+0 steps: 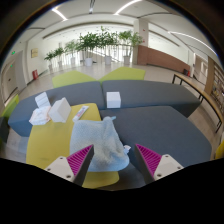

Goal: Fold towel

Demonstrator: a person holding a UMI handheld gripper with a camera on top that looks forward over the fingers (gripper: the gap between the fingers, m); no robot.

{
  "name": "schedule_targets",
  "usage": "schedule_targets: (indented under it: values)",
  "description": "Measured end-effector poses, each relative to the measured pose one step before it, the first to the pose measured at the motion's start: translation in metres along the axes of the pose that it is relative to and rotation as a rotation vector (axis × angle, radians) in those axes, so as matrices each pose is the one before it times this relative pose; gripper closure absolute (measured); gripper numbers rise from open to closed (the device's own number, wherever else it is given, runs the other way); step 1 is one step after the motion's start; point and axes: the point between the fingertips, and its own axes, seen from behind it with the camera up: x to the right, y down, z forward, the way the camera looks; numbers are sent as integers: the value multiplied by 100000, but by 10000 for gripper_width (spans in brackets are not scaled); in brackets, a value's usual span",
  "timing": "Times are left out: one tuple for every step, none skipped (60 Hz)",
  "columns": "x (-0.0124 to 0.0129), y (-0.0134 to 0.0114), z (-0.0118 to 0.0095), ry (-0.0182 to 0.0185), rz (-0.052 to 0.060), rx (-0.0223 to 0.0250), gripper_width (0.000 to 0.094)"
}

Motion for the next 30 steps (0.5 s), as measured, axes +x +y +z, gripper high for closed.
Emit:
schedule_targets:
  values:
    - [-103,-82,-746,-593,365,387,89]
    - [-69,-79,-805,-405,132,484,91]
    - [-105,-32,-859,-284,-4,547,95]
    - [-167,-10,-867,-201,-94,685,100]
    - [-188,-27,-909,-270,-334,793,103]
    - [-58,-38,-1326,-436,-600,1000,101]
    - [-477,-44,-851,-773,-717,1180,101]
    - [-449,-117,-948,-868,-712,1369,102]
    - [-450,-101,-974,-738,-585,1424,101]
    - [-495,-71,-933,-609,-352,1339,102]
    - [-419,-47,-1084,-547,-316,1243,103]
    - [-528,-8,-912,-572,-407,1069,103]
    - [-526,-13,-896,-564,-469,1003,102]
    - [-571,-90,-1173,-521,-559,957,101]
    - [-473,-129,-589,-701,-636,938,102]
    - [-576,-22,-787,-738,-670,1088,100]
    - [-585,-10,-738,-673,-754,998,99]
    - [-513,-41,-735,-495,-876,904,99]
    - [-529,-46,-650,-531,-903,976,97]
    - [-666,34,-781,-605,-900,1159,94]
    - [-585,-103,-471,-589,-1066,983,95]
    - [-498,3,-668,-430,-1124,993,95]
    - [-397,-188,-308,-704,-299,164,96]
    - [-382,11,-336,-929,583,-82,98]
    - [-390,77,-277,-1123,1142,-229,97]
    - [-376,125,-243,-1095,1273,-425,97]
    - [-206,311,-323,-684,1151,-299,97]
    - [-75,4,-134,-69,709,32,95]
    - [5,261,-203,460,467,374,95]
    - [226,-295,-190,695,14,542,94]
